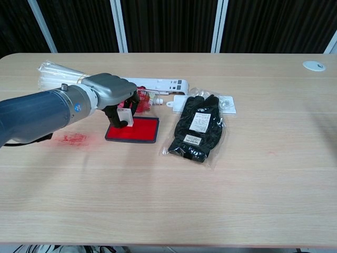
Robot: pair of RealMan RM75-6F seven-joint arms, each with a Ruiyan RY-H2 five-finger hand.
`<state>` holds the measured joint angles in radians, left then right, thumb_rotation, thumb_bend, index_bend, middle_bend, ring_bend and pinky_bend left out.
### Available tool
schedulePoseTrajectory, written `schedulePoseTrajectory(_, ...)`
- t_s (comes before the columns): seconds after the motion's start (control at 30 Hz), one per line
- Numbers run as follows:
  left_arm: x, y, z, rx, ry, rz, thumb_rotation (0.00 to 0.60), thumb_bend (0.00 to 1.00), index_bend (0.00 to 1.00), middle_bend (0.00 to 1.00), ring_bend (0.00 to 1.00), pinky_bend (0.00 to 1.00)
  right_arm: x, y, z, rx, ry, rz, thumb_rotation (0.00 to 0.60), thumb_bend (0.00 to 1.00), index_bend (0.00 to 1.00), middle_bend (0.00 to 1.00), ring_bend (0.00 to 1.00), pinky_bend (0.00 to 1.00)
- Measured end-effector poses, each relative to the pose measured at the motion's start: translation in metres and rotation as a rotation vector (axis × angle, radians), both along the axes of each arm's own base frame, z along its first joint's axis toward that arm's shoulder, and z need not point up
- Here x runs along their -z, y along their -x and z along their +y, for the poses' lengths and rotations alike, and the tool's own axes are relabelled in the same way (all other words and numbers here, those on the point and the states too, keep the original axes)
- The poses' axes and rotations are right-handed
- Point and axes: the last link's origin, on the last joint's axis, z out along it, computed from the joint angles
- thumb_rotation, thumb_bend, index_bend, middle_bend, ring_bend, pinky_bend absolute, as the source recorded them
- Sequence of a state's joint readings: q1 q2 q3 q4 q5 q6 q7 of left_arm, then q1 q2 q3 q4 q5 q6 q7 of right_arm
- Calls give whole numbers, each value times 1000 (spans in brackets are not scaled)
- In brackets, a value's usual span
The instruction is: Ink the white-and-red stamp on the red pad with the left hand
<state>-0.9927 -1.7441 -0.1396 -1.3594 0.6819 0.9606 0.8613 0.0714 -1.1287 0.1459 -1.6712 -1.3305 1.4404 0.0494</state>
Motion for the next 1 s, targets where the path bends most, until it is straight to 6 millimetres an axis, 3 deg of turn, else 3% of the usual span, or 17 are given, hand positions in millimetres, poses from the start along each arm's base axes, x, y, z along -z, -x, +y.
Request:
schedulePoseTrajectory(0.23,-18,-6,0,10,-21,-32,600,546,750,746,606,669,0,0,0,-1,1,2,600,47,0,0,0,178)
schedulePoseTrajectory(0.4,-38,5,-1,5,-51,-28,600,546,746,741,604,668,0,0,0,0,-1,3,600,47,0,0,0,178)
schedulePoseTrajectory(0.67,-67,53,-11,-64,-78,11,600,546,741,733,601,664,0,0,1,1,-2,2,600,48,0,0,0,178)
schedulePoseTrajectory(0.83,-70,82,-21,-100,-61,36,600,544,734,722,594,658,1,-1,1,1,-4,0,600,47,0,0,0,178)
schedulePoseTrajectory(1.0,-67,94,-26,-103,-48,46,600,540,705,686,563,639,0,-1,1,3,-3,-4,600,47,0,0,0,178)
